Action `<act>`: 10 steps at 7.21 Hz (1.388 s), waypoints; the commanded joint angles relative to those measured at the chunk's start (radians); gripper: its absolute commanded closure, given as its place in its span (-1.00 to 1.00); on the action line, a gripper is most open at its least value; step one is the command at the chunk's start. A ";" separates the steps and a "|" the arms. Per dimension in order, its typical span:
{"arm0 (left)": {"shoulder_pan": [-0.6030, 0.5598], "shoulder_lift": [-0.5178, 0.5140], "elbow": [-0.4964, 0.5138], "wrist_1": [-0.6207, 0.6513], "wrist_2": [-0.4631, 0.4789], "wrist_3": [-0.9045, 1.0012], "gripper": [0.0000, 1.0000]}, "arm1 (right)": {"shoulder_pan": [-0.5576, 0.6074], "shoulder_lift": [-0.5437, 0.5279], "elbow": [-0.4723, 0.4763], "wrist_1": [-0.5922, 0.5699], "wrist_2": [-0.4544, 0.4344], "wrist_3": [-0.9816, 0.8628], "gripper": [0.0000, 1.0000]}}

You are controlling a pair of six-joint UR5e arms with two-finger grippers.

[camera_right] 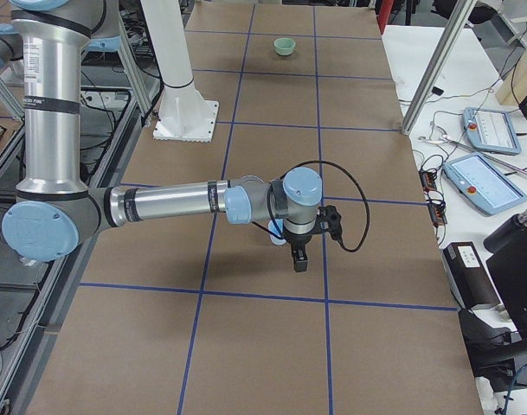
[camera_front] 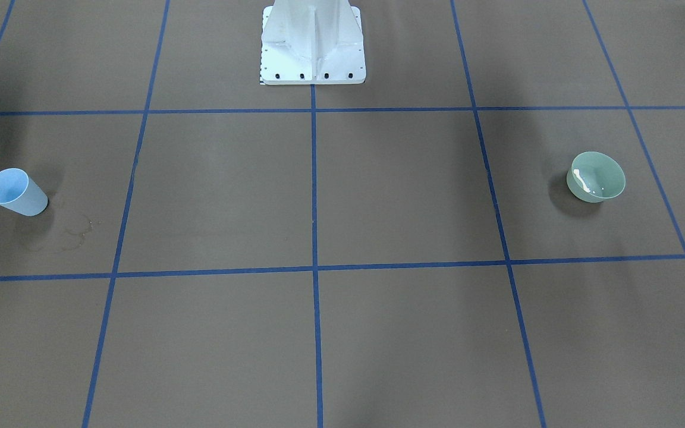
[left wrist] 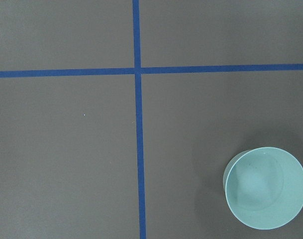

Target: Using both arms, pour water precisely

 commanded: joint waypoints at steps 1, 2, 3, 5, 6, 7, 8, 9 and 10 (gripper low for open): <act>0.000 -0.009 -0.004 0.003 -0.002 -0.004 -1.00 | 0.000 -0.003 -0.002 0.000 -0.002 0.001 -0.99; -0.001 -0.009 -0.016 0.002 -0.001 -0.004 -1.00 | 0.002 -0.005 -0.002 0.000 -0.001 0.001 -0.99; -0.001 -0.006 -0.019 0.000 -0.002 -0.005 -1.00 | 0.002 -0.005 0.001 0.000 0.001 0.003 -0.99; -0.001 0.020 -0.037 -0.010 0.012 0.002 -1.00 | 0.002 -0.005 0.001 0.000 0.001 0.003 -0.99; -0.001 0.022 -0.050 -0.009 0.009 -0.004 -1.00 | 0.002 -0.005 -0.004 0.002 -0.001 0.003 -0.99; -0.001 0.013 -0.050 -0.010 0.007 -0.002 -1.00 | 0.003 -0.003 -0.001 0.002 -0.001 0.004 -0.99; -0.001 0.005 -0.063 -0.010 0.007 -0.004 -1.00 | 0.014 -0.005 0.004 0.002 -0.001 0.004 -0.99; -0.001 0.011 -0.092 -0.009 0.012 -0.004 -1.00 | 0.014 -0.005 0.005 0.002 -0.001 0.006 -0.99; -0.001 0.005 -0.084 -0.009 0.012 -0.004 -1.00 | 0.016 -0.005 0.008 0.003 -0.001 0.010 -0.99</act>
